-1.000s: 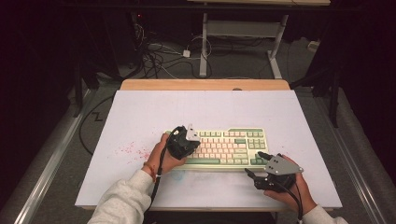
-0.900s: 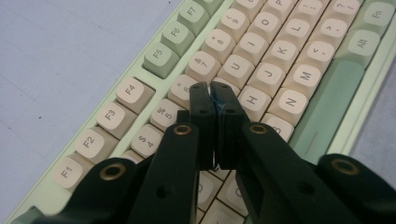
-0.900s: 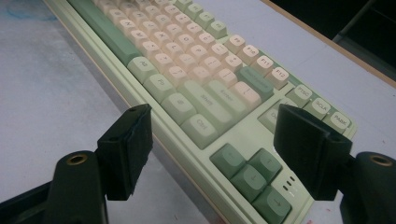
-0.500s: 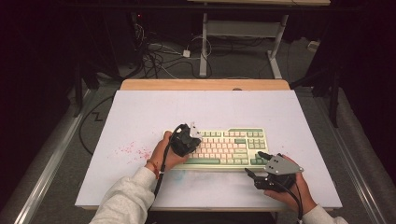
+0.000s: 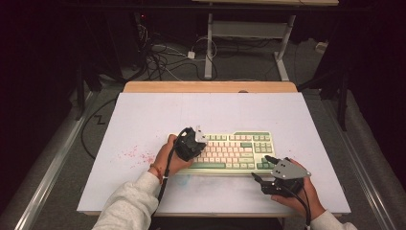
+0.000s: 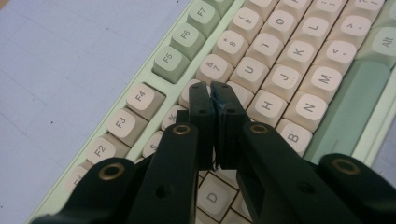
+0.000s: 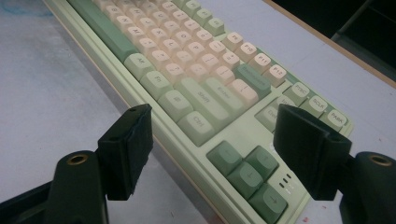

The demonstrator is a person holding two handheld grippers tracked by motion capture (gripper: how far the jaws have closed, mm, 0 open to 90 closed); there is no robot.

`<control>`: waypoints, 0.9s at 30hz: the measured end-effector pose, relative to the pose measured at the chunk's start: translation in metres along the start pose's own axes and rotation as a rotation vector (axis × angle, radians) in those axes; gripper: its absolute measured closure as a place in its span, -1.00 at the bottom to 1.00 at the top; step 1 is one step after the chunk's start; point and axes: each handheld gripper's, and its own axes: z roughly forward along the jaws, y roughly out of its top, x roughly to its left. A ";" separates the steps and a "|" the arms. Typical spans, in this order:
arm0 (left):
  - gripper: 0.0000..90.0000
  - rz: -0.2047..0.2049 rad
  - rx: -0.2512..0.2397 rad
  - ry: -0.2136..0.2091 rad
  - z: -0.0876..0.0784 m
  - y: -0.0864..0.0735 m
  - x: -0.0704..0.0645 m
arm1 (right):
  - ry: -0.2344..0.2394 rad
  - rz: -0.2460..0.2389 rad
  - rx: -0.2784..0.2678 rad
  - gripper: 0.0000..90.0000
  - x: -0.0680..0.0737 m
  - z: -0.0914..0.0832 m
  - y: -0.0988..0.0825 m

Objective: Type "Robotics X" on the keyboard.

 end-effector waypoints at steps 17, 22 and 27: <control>0.57 -0.010 -0.046 0.007 -0.015 -0.005 0.004 | -0.004 -0.003 0.001 -0.36 -0.001 0.000 0.000; 0.23 -0.024 -0.082 0.029 -0.020 -0.009 0.004 | -0.004 -0.001 -0.002 -0.36 -0.001 -0.001 0.000; -0.06 -0.017 -0.121 0.045 -0.027 -0.012 0.001 | -0.006 -0.002 -0.006 -0.36 0.000 -0.002 0.000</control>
